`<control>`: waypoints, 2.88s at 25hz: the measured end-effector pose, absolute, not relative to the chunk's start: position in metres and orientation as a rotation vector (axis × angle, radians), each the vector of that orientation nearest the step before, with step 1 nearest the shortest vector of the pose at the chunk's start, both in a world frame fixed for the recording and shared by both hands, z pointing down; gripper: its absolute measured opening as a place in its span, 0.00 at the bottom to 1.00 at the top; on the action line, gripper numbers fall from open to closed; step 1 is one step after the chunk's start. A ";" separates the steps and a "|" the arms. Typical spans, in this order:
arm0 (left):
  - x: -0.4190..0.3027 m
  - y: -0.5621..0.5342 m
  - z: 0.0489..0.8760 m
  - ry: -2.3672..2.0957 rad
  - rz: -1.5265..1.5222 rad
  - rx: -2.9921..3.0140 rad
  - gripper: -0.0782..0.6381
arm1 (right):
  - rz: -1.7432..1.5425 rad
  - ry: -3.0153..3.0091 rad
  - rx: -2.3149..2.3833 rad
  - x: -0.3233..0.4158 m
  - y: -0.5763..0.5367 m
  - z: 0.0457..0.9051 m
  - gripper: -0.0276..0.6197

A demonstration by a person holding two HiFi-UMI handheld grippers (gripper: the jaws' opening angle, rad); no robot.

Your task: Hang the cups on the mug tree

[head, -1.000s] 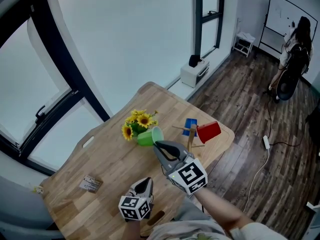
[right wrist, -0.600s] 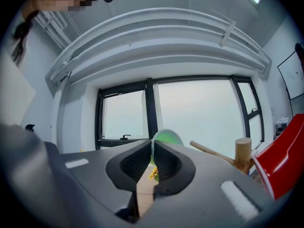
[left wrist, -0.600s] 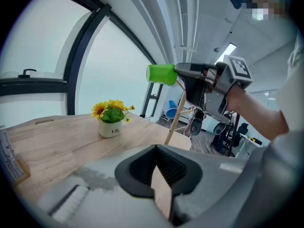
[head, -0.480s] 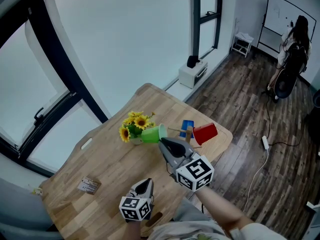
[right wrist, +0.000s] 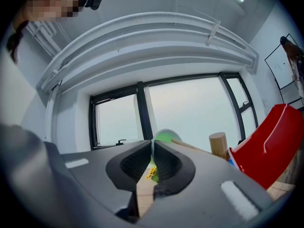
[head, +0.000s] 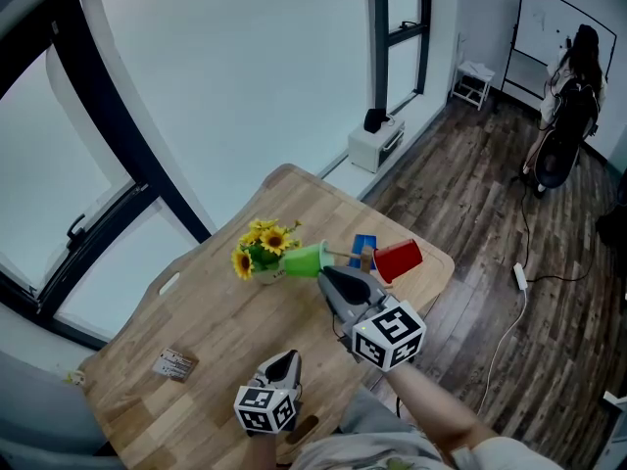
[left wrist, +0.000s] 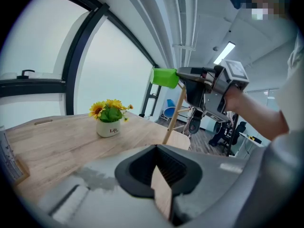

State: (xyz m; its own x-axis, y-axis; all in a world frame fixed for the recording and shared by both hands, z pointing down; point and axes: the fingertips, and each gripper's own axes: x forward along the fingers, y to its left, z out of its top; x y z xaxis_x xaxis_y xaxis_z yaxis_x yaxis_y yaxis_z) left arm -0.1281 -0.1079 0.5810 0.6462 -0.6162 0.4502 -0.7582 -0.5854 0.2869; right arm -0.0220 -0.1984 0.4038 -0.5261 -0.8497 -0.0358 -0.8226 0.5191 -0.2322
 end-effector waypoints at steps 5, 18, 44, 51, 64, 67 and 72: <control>-0.129 -0.108 0.581 -1.077 0.422 2.411 0.11 | -0.325 2.580 -1.455 -0.016 -0.197 0.409 0.07; -0.129 -0.110 0.586 -1.070 0.426 2.407 0.11 | -0.390 2.475 -1.464 0.001 -0.196 0.413 0.08; -0.121 -0.102 0.585 -1.032 0.448 2.427 0.11 | -0.468 2.427 -1.578 0.024 -0.181 0.437 0.08; -0.124 -0.101 0.584 -1.039 0.442 2.427 0.11 | -0.481 2.437 -1.604 0.024 -0.179 0.444 0.08; -0.123 -0.096 0.581 -1.056 0.442 2.436 0.11 | -0.517 2.503 -1.646 0.027 -0.176 0.455 0.16; -0.122 -0.097 0.577 -1.062 0.436 2.450 0.11 | -0.519 2.512 -1.659 0.029 -0.173 0.456 0.17; -0.119 -0.101 0.567 -1.077 0.415 2.471 0.11 | -0.506 2.538 -1.687 0.031 -0.165 0.459 0.17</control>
